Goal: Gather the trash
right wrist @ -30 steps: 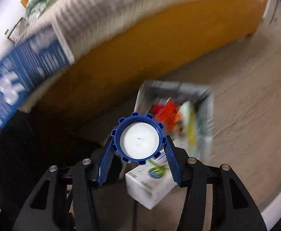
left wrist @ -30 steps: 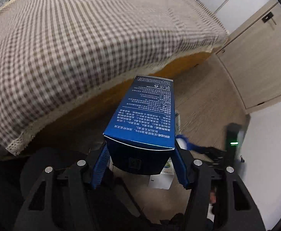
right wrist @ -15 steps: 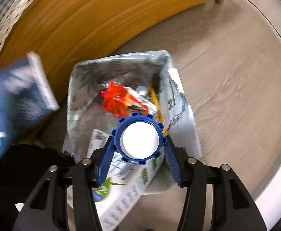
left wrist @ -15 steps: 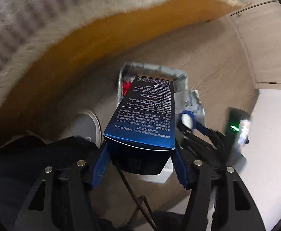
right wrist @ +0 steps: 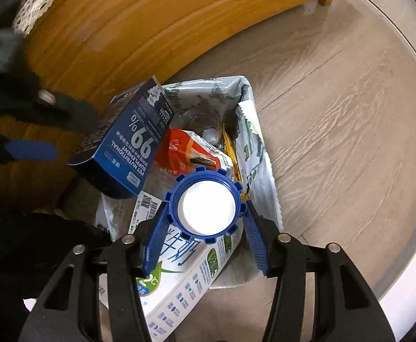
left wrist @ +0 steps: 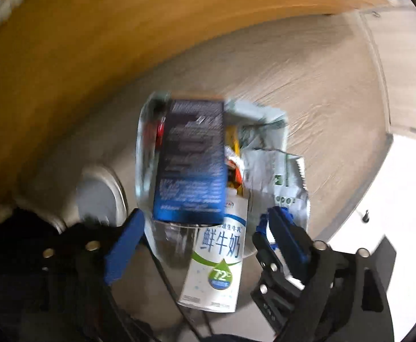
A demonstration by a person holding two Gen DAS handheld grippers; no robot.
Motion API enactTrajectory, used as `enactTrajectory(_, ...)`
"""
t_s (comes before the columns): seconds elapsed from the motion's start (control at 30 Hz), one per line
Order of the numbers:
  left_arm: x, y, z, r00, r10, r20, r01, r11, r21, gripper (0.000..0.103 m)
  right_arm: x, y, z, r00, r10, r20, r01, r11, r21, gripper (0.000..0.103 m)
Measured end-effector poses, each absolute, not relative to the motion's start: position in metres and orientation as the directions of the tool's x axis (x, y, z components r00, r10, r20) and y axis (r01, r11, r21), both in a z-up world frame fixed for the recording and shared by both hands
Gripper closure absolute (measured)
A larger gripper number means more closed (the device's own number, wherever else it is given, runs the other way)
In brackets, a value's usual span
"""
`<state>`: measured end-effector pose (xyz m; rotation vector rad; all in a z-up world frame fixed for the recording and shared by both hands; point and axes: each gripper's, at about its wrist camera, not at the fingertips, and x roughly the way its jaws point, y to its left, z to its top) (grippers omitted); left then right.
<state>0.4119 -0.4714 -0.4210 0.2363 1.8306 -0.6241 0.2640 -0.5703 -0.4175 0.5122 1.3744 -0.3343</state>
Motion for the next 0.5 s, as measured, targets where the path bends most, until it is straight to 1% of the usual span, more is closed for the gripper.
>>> enactTrajectory(0.07,0.413,-0.471,-0.415,-0.351,-0.159,-0.923,0.464,0.827,-0.319,0.016,0.269,-0.569,-0.418,0.173,0.068,-0.983,0.507,0.849,0.148,0.052)
enactTrajectory(0.13,0.415,-0.464,-0.407,-0.362,-0.182,-0.914,0.438,0.833,-0.339,0.016,0.275,-0.568,-0.417,0.178,0.064,-0.982,0.501,0.853,0.146,0.052)
enactTrajectory(0.23,0.417,-0.460,-0.402,-0.354,-0.189,-0.916,0.437,0.833,-0.340,0.016,0.282,-0.565,-0.416,0.176,0.054,-0.983,0.489,0.862,0.135,0.051)
enactTrajectory(0.27,0.417,-0.459,-0.401,-0.353,-0.187,-0.917,0.439,0.832,-0.338,0.016,0.284,-0.563,-0.417,0.171,0.057,-0.984,0.483,0.865,0.134,0.044)
enactTrajectory(0.3,0.417,-0.459,-0.401,-0.353,-0.187,-0.917,0.440,0.832,-0.339,0.016,0.285,-0.562,-0.416,0.169,0.060,-0.984,0.477,0.868,0.135,0.039)
enactTrajectory(0.33,0.417,-0.459,-0.402,-0.353,-0.189,-0.916,0.440,0.831,-0.341,0.016,0.285,-0.561,-0.414,0.175,0.055,-0.983,0.475,0.870,0.134,0.037)
enactTrajectory(0.5,0.417,-0.453,-0.398,-0.351,-0.198,-0.915,0.439,0.829,-0.347,0.016,0.280,-0.561,-0.403,0.179,0.017,-0.984,0.491,0.865,0.104,0.037)
